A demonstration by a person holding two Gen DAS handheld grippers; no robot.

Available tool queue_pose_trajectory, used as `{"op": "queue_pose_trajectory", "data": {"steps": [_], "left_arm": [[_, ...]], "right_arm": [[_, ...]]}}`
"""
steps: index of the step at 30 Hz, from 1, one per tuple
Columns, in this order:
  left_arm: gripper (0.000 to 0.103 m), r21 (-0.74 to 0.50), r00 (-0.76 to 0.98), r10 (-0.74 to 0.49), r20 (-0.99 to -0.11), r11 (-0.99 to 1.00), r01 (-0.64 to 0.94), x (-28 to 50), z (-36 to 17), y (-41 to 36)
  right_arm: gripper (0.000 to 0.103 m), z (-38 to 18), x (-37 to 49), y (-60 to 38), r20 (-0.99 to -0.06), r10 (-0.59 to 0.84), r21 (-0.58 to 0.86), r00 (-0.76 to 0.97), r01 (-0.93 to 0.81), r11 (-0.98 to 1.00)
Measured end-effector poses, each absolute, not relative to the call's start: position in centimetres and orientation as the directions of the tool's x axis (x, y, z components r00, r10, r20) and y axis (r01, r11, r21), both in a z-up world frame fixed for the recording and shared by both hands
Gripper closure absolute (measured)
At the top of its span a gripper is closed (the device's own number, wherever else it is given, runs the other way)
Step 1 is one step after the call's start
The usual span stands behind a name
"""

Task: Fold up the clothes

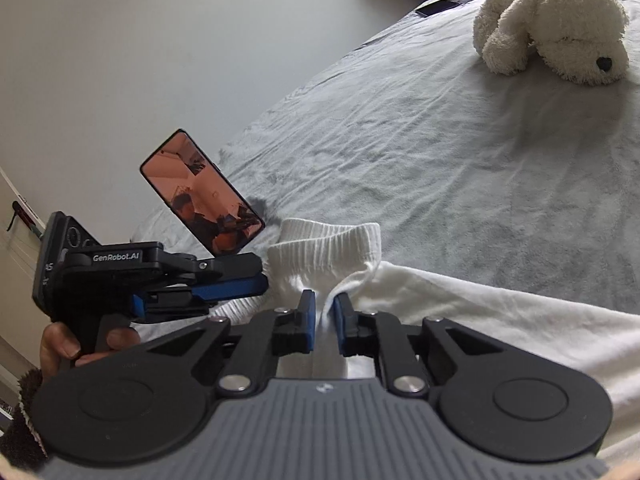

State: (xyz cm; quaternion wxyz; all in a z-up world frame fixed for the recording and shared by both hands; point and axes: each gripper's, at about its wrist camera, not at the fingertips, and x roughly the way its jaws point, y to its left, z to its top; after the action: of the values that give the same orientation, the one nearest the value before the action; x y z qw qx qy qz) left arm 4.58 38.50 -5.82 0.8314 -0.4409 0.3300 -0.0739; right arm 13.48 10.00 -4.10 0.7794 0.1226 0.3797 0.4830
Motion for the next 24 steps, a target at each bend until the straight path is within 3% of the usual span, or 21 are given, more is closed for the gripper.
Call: {"op": "queue_pose_trajectory", "data": {"steps": [2,7,15,24], "left_arm": [[0.050,-0.819,0.771,-0.449,-0.452,0.551,-0.160,4.5,-6.0,38.8],[0.039,-0.867,0.773,-0.496,-0.395,0.479,-0.137,3.9,-5.9,39.4],[0.039,-0.814,0.754,-0.458,-0.471,0.555,-0.172,2.5,-5.4,39.4],[0.041,-0.746,0.721,-0.412,-0.558,0.629,-0.218,0.4,-4.5,39.7]], "right_arm": [[0.091,-3.7,13.0,10.4,-0.462,0.856,0.554,0.233,-0.678,0.484],[0.092,-2.9,10.9,12.2,-0.470,0.863,0.505,0.186,-0.745,0.436],[0.092,-5.1,7.8,15.9,-0.570,0.811,0.412,0.134,-0.807,0.424],[0.085,-3.7,5.8,14.8,-0.595,0.779,0.388,0.198,-0.778,0.494]]}}
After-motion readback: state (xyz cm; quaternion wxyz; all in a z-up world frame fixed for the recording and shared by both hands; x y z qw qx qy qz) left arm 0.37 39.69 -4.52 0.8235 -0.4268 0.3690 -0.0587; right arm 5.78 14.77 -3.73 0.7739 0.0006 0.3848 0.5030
